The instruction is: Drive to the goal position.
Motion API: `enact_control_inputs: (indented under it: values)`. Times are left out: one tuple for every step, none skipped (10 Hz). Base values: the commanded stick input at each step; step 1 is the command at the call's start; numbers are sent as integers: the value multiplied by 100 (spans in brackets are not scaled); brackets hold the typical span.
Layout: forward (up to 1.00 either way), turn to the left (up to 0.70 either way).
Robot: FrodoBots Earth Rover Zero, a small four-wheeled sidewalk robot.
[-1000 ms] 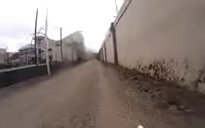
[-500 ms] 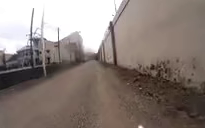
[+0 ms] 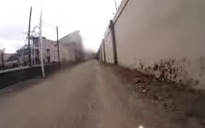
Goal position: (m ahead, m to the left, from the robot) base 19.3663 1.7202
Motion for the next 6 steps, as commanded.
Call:
enact_control_inputs:
  values:
    - [30,0]
    - [30,0]
    - [30,0]
    - [30,0]
    - [30,0]
    - [30,0]
